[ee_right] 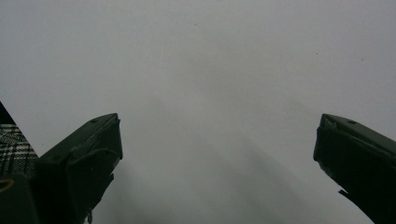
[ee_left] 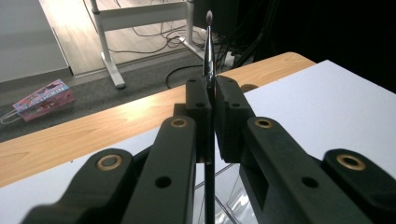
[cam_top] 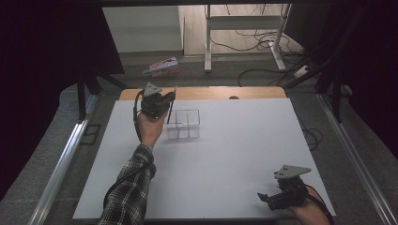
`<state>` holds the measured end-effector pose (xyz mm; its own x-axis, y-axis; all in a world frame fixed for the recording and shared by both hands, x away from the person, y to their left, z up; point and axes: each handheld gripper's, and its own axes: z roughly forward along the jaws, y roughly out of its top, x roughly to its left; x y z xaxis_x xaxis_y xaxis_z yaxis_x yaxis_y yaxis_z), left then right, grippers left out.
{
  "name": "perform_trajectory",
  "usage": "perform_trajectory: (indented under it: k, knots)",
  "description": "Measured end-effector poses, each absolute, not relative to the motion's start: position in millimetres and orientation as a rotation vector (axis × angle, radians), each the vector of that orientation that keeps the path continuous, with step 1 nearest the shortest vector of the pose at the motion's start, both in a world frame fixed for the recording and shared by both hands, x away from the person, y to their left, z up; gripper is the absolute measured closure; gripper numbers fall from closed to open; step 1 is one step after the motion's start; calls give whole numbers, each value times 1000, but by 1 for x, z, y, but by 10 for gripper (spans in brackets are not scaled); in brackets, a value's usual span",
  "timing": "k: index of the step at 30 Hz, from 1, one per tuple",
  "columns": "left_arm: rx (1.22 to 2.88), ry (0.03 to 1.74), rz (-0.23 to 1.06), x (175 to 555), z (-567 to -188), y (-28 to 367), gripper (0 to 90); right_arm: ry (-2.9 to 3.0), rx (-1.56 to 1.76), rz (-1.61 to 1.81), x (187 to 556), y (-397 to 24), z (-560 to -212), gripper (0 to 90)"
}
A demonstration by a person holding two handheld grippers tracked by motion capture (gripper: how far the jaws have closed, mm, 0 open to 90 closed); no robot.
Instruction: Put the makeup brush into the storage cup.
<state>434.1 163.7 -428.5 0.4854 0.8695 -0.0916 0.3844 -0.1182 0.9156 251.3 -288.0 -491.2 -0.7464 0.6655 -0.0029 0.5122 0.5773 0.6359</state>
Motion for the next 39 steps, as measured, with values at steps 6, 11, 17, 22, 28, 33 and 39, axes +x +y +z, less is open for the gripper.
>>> perform_trajectory:
  k: [6,11,17,22,28,33,39]
  knots:
    - [1718,1085,590,433,-436,164,855,2571,972,918,251,-288,-491,12]
    - [1721,1092,578,432,-443,164,855,2574,971,915,251,-288,-491,12]
    - [1725,1099,571,430,-449,165,855,2575,972,911,251,-287,-492,12]
    - [1724,1102,567,428,-452,166,855,2577,972,908,251,-287,-492,12]
    - [1725,1106,563,426,-457,166,855,2578,972,907,251,-287,-492,12]
    - [1725,1111,559,424,-461,167,855,2581,973,906,251,-286,-492,12]
    - [1727,1115,555,422,-465,167,854,2590,967,897,251,-286,-493,13]
